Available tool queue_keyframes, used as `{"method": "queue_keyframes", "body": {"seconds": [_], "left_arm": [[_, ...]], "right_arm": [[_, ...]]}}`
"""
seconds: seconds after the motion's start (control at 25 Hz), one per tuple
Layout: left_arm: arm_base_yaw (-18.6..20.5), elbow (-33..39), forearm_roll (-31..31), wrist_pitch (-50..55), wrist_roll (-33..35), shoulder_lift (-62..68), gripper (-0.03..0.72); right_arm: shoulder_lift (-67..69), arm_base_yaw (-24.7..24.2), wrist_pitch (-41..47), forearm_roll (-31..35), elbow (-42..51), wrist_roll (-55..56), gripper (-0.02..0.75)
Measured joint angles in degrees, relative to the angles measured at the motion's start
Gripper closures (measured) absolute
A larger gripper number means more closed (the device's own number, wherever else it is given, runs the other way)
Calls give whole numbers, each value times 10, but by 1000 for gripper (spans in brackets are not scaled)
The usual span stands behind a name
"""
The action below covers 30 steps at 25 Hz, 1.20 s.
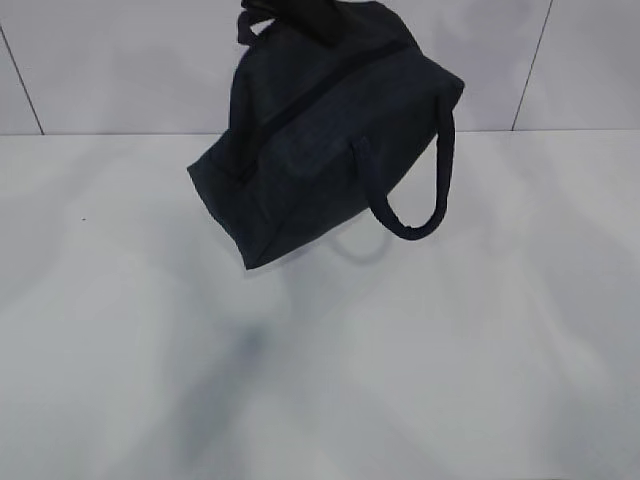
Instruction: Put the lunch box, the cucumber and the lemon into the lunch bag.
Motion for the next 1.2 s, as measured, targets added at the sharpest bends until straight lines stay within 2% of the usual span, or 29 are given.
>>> {"method": "queue_keyframes", "body": {"seconds": [0.12, 0.32, 0.52, 0.64, 0.76, 0.84, 0.96, 1.08, 1.2], "left_arm": [[-11, 0, -13, -5, 0, 27, 697], [-15, 0, -18, -18, 0, 62, 697], [-15, -1, 52, -35, 0, 115, 697], [-13, -5, 68, -48, 0, 129, 682], [-11, -5, 72, -63, 0, 133, 564], [-6, -5, 72, -68, -1, 133, 430], [11, -5, 60, -69, -11, 130, 288], [33, -5, 44, -70, -14, 113, 246], [49, -5, 40, -75, -15, 84, 238]], "right_arm": [[-6, -1, 4, -15, 0, 20, 324], [-7, -1, 20, -76, 1, 59, 324], [-7, -1, 35, -102, 1, 78, 324], [-7, -1, 43, -104, 1, 82, 324], [-7, -1, 51, -106, 1, 91, 324], [-7, -1, 62, -106, 1, 100, 324], [-9, -1, 79, -107, 1, 120, 324], [-10, -1, 101, -108, 1, 177, 324], [-13, -1, 137, -130, -4, 225, 324]]}}
